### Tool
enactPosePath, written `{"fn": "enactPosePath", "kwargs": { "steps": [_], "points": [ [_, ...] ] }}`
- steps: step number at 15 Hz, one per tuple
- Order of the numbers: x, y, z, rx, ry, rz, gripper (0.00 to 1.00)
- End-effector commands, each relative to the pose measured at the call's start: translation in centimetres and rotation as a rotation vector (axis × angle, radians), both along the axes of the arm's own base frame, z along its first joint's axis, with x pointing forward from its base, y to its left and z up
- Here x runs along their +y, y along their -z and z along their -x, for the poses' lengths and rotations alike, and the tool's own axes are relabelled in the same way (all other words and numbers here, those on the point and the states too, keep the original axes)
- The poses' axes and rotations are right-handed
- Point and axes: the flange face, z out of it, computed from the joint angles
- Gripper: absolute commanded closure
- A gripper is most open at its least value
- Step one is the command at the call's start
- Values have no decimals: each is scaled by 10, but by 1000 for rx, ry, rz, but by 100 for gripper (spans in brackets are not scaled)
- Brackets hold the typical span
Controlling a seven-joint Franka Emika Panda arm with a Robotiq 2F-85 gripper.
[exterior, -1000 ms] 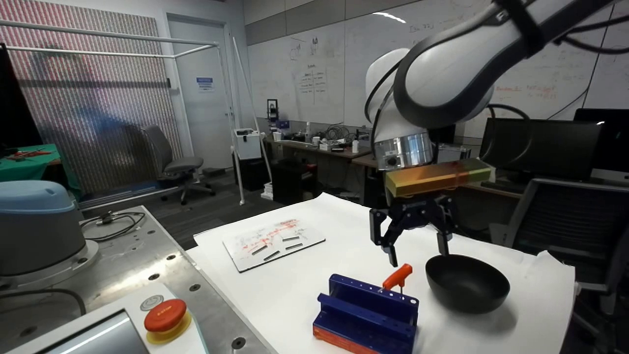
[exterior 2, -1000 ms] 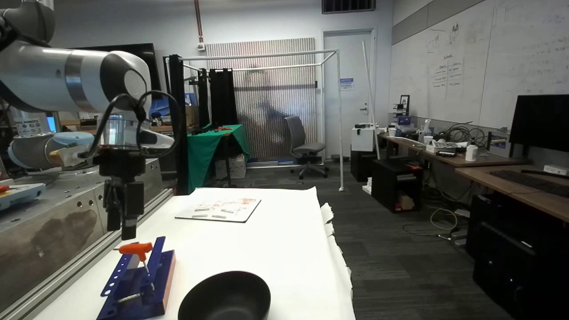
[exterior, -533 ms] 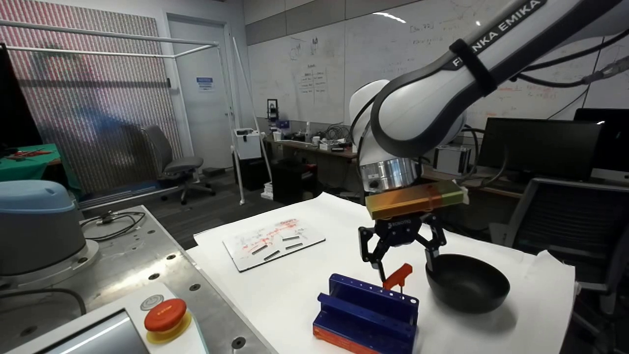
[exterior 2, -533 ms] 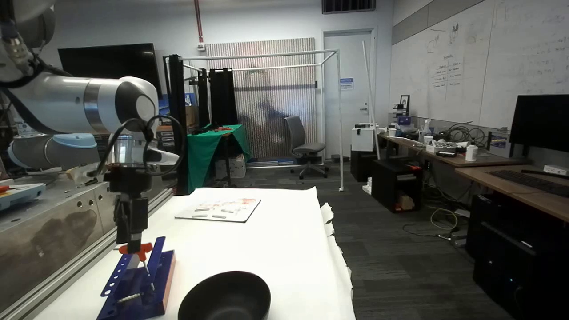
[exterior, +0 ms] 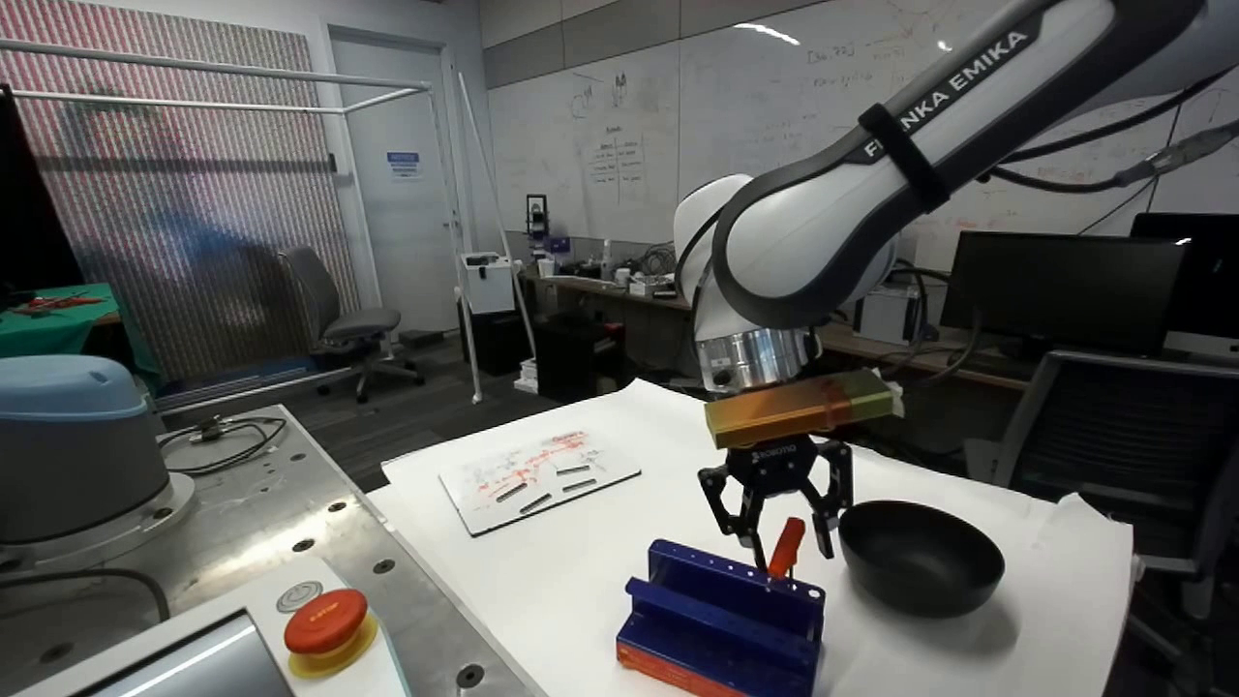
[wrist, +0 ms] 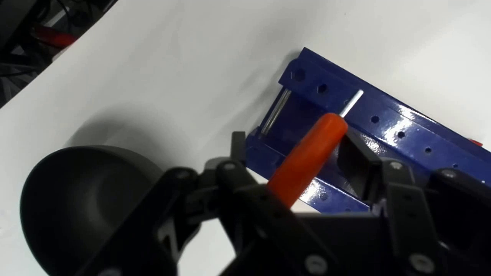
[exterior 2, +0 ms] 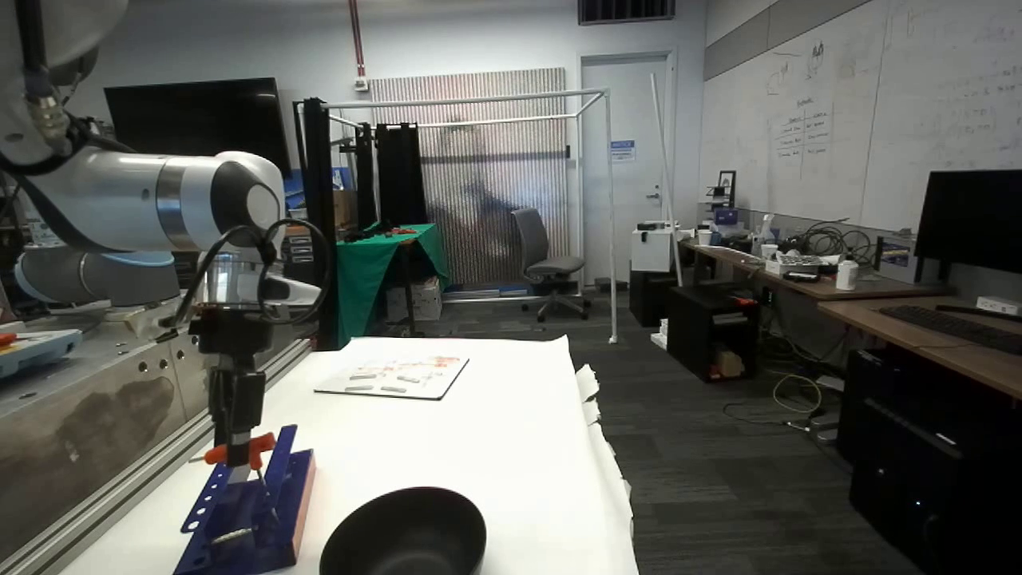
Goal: Put the red object in the bowl
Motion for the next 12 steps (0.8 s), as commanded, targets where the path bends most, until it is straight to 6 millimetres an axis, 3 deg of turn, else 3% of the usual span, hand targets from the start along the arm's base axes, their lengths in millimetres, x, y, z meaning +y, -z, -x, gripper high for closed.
{"fn": "enactPosePath", "kwargs": {
  "steps": [1,5,6,8,12],
  "points": [
    [5,-5,-9,4,3,26,66],
    [3,-14,-6,-7,-14,40,96],
    [4,-22,-5,-18,-20,48,98],
    [6,-40,2,-54,-46,59,93],
    [17,-93,22,-134,-96,80,92]
  ]
}}
